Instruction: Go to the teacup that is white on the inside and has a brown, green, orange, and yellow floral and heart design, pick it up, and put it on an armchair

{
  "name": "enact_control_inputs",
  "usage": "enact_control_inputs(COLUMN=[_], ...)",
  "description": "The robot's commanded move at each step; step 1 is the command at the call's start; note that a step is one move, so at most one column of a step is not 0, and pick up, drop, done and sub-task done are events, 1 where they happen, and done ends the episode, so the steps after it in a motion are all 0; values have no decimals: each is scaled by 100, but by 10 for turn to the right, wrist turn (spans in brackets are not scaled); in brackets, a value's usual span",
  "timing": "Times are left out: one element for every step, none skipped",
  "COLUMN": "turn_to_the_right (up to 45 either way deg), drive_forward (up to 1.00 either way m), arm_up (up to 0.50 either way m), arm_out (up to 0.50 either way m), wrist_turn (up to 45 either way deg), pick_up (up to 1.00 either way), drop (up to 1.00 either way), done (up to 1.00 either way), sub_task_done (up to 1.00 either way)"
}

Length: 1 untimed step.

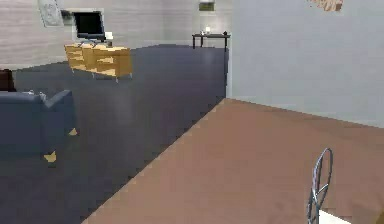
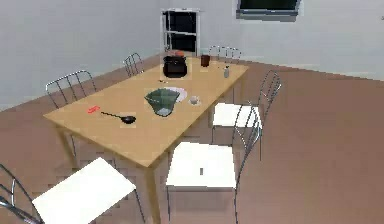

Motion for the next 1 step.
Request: enact_control_inputs(turn_to_the_right=[450], drive_forward=[0], arm_up=[0], arm_out=[0], wrist_turn=[0], pick_up=[0], drop=[0], done=[0], sub_task_done=[0])
